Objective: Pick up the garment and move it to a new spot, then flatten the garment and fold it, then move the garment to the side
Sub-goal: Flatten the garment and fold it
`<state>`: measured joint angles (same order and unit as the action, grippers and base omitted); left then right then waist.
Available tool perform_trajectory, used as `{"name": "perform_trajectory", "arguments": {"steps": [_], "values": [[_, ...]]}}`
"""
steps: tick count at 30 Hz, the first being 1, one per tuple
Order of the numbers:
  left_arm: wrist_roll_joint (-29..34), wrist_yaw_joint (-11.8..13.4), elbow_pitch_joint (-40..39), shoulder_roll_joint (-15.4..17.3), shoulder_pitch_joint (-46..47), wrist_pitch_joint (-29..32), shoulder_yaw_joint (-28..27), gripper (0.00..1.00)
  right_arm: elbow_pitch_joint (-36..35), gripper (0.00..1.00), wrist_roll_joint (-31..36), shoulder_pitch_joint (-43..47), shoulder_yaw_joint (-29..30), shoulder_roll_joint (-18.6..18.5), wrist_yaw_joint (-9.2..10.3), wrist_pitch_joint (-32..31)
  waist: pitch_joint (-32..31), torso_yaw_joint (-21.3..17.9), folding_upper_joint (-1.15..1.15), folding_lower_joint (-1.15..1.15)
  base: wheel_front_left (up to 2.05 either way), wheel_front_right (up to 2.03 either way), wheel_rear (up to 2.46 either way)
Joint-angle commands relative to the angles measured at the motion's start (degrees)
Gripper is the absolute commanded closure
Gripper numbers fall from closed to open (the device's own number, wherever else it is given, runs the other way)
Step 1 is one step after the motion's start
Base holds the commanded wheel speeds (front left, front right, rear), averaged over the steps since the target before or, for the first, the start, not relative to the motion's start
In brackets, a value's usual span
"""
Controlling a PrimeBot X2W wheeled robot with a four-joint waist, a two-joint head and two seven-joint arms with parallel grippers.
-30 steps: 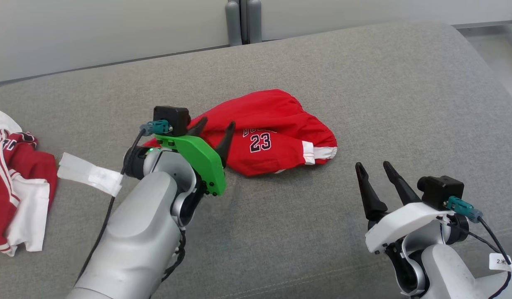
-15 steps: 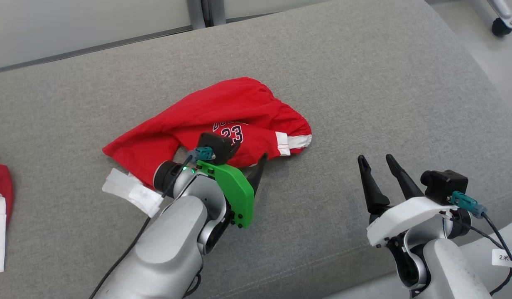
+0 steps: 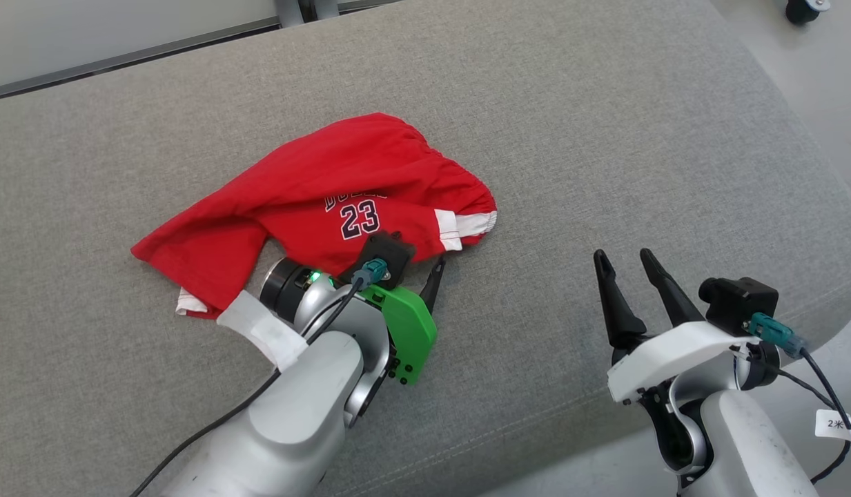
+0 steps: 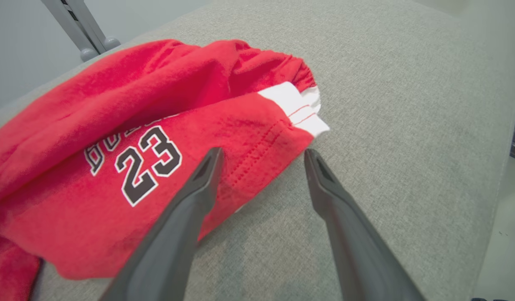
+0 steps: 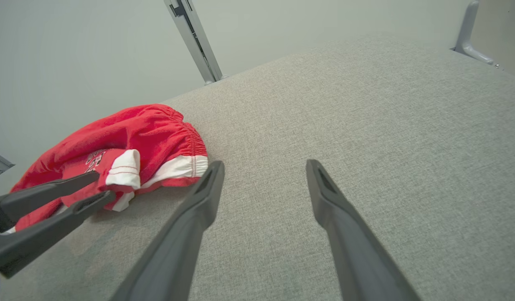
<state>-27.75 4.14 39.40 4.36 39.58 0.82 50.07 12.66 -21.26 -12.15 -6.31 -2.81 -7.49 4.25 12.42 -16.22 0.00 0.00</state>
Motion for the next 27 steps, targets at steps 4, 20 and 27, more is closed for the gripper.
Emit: {"name": "perform_trajectory", "arguments": {"steps": [4, 20, 27], "values": [[-0.7, 0.1, 1.5, -0.1, 0.9, -0.1, -0.1, 0.00, 0.5, 0.00, -0.7, -0.9, -0.3, -0.2, 0.00, 0.7, 0.3, -0.2, 0.00, 0.00, 0.00, 0.00, 0.00], [-5.4, 0.1, 0.0, 0.7, 0.3, -3.1, -3.9, 1.00, 1.6, 0.00, -0.1, 0.2, -0.2, -0.2, 0.00, 0.4, -2.1, 2.7, 0.00, 0.00, 0.00, 0.00, 0.00], [-8.4, 3.2, -7.3, 5.5, -3.2, -5.2, -9.0, 1.00, 1.0, 0.00, 0.4, 1.6, 0.2, -0.2, 0.00, -0.7, -4.1, 5.9, 0.00, 0.00, 0.00, 0.00, 0.00]]}}
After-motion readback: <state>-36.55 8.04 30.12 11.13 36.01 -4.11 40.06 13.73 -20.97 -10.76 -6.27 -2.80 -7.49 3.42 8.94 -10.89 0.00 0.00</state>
